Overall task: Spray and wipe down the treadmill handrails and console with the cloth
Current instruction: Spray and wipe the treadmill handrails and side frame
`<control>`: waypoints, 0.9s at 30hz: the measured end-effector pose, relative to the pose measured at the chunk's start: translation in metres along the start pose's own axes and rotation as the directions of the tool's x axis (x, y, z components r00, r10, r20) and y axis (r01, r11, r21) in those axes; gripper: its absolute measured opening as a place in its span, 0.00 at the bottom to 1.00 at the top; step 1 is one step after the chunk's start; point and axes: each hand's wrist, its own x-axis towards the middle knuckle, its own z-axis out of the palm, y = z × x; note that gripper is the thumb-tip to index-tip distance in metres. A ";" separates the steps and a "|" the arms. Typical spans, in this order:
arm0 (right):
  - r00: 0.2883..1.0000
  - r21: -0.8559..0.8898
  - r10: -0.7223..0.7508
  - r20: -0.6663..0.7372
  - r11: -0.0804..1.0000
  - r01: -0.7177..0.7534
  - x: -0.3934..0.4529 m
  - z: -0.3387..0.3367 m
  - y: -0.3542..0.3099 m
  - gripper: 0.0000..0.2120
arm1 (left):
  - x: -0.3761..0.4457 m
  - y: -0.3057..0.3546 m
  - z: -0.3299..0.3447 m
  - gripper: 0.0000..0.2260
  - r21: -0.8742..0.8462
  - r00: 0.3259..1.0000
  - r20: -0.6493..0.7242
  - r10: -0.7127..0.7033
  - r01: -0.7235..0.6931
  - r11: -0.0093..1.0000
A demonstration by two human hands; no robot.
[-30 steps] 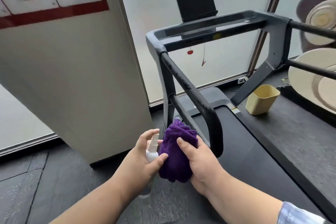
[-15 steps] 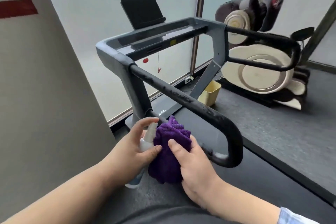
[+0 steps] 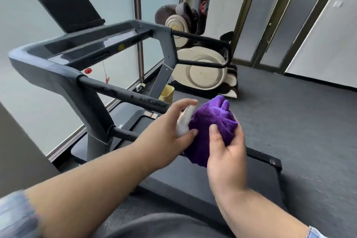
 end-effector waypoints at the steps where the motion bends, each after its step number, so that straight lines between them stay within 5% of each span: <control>1: 0.998 -0.041 -0.040 -0.049 0.998 0.038 0.007 -0.005 0.000 0.30 | 0.010 0.004 0.007 0.25 0.003 1.000 0.002 0.002 -0.002 1.000; 4: 0.969 -0.187 -0.236 -0.065 0.957 0.221 0.036 -0.010 0.001 0.29 | 0.029 0.010 0.024 0.25 0.047 0.998 -0.059 -0.016 0.019 0.999; 6: 0.958 -0.324 -0.270 0.093 0.902 0.285 0.058 -0.006 0.004 0.31 | 0.032 0.001 0.030 0.25 0.042 0.989 -0.121 -0.085 0.090 0.995; 10: 0.855 -0.637 0.030 0.518 0.680 0.362 0.099 0.012 0.014 0.36 | 0.019 -0.031 0.034 0.25 -0.030 0.915 -0.225 -0.334 0.336 0.941; 14: 0.789 -0.639 0.015 0.614 0.596 0.486 0.116 0.019 0.020 0.37 | -0.001 -0.052 0.045 0.26 -0.034 0.866 -0.303 -0.398 0.408 0.913; 19: 0.728 -0.625 -0.050 0.684 0.475 0.620 0.123 0.031 0.018 0.26 | -0.014 -0.064 0.058 0.26 -0.207 0.788 -0.406 -0.462 0.414 0.887; 27: 0.477 -0.527 0.226 0.849 0.411 0.744 0.154 0.107 -0.009 0.16 | -0.023 -0.053 0.075 0.27 -0.247 0.657 -0.623 -0.424 0.349 0.904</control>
